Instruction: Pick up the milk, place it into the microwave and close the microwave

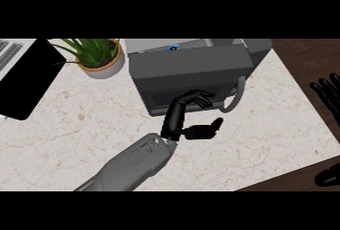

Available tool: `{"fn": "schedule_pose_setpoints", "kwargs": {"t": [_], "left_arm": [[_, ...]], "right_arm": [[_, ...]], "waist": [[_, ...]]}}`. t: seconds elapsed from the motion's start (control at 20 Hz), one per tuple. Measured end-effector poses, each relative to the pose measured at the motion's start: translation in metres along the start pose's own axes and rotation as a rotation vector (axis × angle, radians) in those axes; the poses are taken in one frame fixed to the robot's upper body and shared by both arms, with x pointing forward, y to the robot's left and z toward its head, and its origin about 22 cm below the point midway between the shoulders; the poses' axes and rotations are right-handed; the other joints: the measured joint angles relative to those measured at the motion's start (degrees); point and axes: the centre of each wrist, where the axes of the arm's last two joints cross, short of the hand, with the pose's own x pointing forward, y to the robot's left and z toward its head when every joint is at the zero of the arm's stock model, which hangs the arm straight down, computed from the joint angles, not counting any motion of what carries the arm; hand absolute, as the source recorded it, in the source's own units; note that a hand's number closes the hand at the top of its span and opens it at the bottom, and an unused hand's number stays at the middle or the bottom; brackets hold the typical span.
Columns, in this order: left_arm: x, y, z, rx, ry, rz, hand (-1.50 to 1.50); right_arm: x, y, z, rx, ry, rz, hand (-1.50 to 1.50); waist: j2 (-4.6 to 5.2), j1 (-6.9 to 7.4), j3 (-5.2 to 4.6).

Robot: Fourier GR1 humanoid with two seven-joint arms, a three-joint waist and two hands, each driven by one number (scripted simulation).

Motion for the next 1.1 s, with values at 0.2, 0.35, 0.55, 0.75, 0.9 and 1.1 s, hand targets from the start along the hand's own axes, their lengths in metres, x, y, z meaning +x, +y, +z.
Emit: {"fn": "schedule_pose_setpoints", "kwargs": {"t": [0.2, 0.35, 0.55, 0.75, 0.9, 1.1], "left_arm": [[0.005, 0.002, -0.012, 0.057, 0.034, -0.002, -1.50], [0.007, 0.000, -0.011, 0.088, 0.041, 0.022, -1.50], [0.011, -0.003, -0.011, 0.107, 0.038, 0.051, -1.50], [0.013, -0.004, -0.012, 0.125, 0.033, 0.072, -1.50], [0.014, -0.005, -0.013, 0.133, 0.030, 0.078, -1.50], [0.015, -0.006, -0.014, 0.136, 0.017, 0.089, -1.50]], "right_arm": [[0.031, -0.022, -0.018, 0.021, -0.045, 0.173, 1.50], [0.050, -0.034, -0.030, 0.033, -0.074, 0.291, 1.50], [0.064, -0.041, -0.041, 0.040, -0.101, 0.386, 1.50], [0.071, -0.045, -0.047, 0.045, -0.117, 0.434, 1.50], [0.074, -0.046, -0.051, 0.045, -0.129, 0.460, 1.50], [0.076, -0.049, -0.056, 0.042, -0.136, 0.478, 1.50]], "waist": [[0.33, -1.27, -0.01], [0.60, -1.50, 0.00], [1.20, -1.31, 0.00], [1.67, -1.46, 0.05], [1.88, -1.34, 0.10], [2.25, -1.14, 0.16]]}}
